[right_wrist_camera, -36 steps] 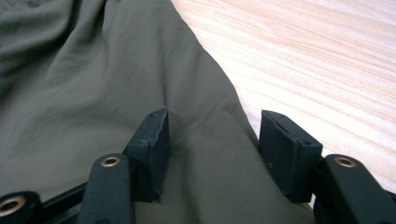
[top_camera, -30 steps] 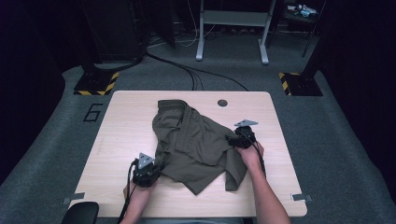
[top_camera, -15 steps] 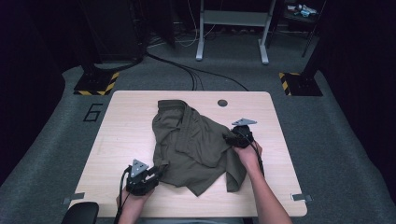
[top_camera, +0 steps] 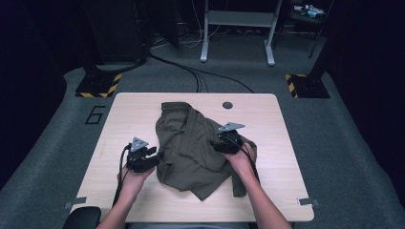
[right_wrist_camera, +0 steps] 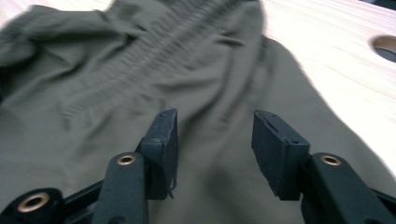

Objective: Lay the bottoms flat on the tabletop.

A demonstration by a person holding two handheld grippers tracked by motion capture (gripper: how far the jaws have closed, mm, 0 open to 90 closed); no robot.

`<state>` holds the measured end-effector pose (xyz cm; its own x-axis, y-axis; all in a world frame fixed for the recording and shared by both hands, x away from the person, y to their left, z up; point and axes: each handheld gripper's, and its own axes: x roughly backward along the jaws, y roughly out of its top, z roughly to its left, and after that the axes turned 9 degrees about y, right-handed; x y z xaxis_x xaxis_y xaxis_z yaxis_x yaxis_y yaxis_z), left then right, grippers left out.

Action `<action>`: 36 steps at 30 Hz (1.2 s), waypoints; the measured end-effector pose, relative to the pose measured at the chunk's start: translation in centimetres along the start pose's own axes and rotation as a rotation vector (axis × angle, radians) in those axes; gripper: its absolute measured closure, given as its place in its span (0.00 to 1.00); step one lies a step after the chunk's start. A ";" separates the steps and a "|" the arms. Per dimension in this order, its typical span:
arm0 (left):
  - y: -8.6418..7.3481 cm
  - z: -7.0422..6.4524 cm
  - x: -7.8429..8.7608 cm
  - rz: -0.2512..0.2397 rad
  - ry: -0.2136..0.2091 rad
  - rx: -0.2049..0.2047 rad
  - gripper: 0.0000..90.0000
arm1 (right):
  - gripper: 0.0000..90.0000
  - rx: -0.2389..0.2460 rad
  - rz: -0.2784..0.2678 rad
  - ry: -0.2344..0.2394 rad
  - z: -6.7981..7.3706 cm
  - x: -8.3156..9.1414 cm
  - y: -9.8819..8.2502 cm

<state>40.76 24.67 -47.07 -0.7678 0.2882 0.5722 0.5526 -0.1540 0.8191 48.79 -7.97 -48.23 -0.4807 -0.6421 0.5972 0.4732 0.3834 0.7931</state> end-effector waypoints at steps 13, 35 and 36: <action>1.6 1.4 -5.4 0.043 -0.017 -0.049 0.54 | 0.48 0.023 0.021 0.070 3.0 -2.8 0.6; -0.4 3.0 -8.4 0.108 0.003 -0.048 0.65 | 0.41 0.103 0.090 0.129 6.5 -6.8 -0.6; -0.5 2.9 -8.2 0.111 0.002 -0.062 0.71 | 0.43 0.109 0.094 0.116 6.6 -7.0 -0.7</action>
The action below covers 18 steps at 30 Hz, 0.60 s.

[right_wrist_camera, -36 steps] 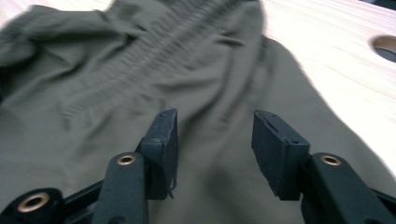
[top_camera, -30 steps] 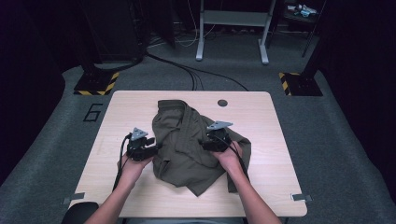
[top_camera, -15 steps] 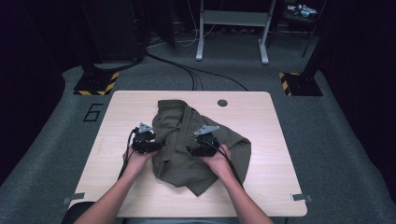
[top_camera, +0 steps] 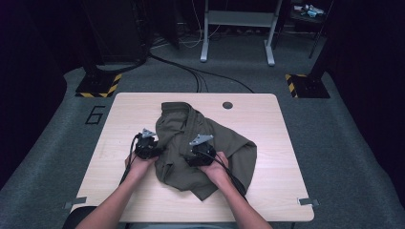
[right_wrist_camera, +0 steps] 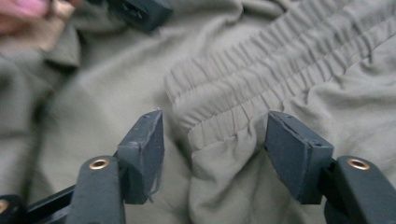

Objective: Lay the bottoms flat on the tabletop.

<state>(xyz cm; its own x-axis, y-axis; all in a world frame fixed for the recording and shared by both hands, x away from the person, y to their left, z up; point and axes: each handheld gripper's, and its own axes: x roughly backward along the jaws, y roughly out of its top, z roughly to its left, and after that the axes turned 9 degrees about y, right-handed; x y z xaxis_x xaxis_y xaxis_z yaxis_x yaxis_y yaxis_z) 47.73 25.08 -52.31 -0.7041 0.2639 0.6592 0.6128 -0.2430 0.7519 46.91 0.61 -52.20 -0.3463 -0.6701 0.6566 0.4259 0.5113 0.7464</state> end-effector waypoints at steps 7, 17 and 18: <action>-0.8 -0.2 1.0 0.005 0.002 0.011 0.90 | 0.57 0.011 -0.032 -0.012 0.1 0.1 -0.7; -2.8 -0.8 3.2 0.017 0.029 0.028 0.96 | 0.75 0.035 -0.033 -0.029 1.9 0.8 -1.6; -3.0 -0.9 3.5 0.023 0.032 0.026 0.96 | 0.76 0.045 -0.032 -0.027 2.1 0.9 -1.7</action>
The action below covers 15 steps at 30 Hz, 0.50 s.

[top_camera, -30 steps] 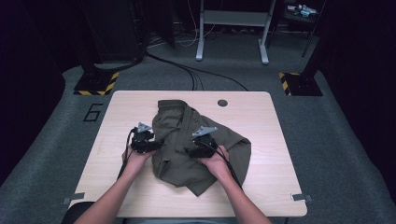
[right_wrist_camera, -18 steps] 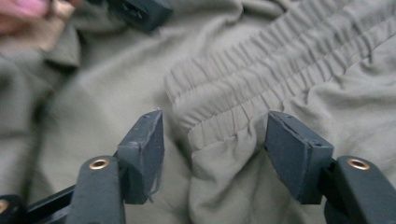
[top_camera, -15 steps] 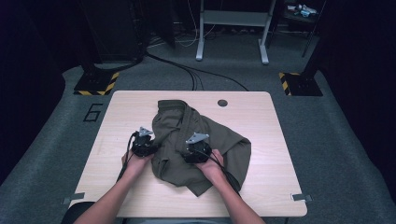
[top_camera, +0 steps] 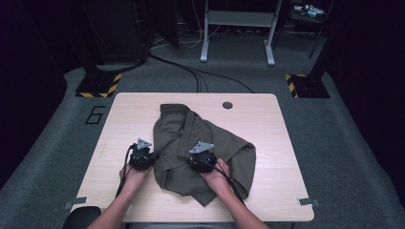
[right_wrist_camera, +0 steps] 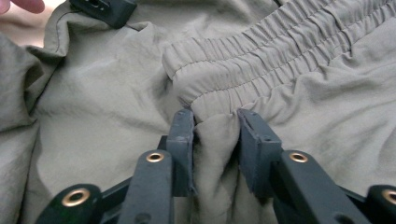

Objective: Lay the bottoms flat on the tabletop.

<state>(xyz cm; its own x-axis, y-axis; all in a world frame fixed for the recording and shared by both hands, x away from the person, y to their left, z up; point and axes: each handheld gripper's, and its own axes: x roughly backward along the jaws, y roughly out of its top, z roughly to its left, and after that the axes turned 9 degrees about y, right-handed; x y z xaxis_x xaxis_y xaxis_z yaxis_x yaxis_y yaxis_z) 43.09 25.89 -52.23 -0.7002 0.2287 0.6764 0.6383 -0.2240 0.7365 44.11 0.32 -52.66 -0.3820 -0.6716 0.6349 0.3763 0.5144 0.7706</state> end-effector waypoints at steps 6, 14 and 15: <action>-2.0 -0.8 2.1 -0.003 0.034 0.019 0.96 | 0.79 0.020 0.000 0.019 1.9 0.4 -0.5; -3.5 -1.5 3.6 -0.009 0.032 0.040 0.93 | 0.89 0.066 0.001 0.032 3.8 0.7 -0.9; -3.3 -1.5 3.6 -0.007 0.029 0.042 0.91 | 0.91 0.051 0.003 0.041 3.7 0.8 -0.9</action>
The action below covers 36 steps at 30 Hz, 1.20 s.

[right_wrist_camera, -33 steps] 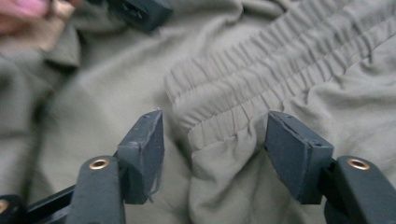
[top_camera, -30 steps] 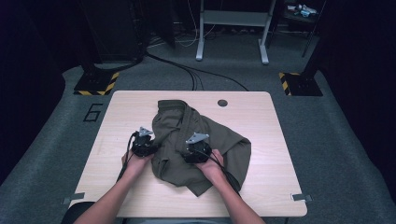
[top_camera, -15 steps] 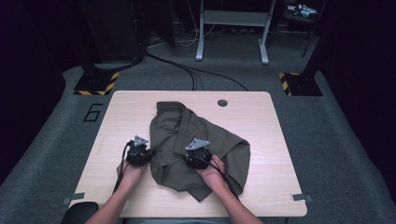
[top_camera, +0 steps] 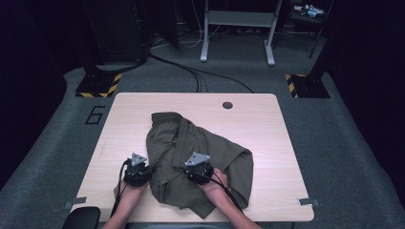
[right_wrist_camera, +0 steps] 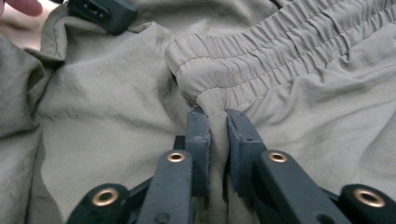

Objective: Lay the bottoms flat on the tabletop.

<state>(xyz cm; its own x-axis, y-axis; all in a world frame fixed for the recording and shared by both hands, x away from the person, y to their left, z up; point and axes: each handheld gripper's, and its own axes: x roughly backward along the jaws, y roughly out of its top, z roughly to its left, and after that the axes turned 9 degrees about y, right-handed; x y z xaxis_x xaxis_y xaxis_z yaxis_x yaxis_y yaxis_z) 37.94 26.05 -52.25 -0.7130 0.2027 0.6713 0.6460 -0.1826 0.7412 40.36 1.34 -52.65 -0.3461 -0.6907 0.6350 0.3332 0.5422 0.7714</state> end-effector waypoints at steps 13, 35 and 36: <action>4.1 1.0 0.1 -0.082 -0.038 0.015 0.62 | 0.94 -0.031 -0.089 -0.035 -3.4 4.0 3.4; 8.0 4.6 -3.9 -0.076 -0.034 -0.022 0.45 | 0.94 -0.191 -0.142 -0.147 -14.9 9.3 2.3; 8.0 4.7 -4.3 -0.065 -0.032 -0.019 0.45 | 0.94 -0.197 -0.145 -0.156 -15.4 9.4 2.1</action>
<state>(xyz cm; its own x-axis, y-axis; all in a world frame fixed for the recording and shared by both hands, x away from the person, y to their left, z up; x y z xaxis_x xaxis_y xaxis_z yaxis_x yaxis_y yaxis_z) 47.50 28.25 -49.23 -0.7441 0.2456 0.6213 0.5929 -0.1860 0.7835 51.37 -11.38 -45.74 -0.5277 -0.6642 0.5295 0.4289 0.3297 0.8410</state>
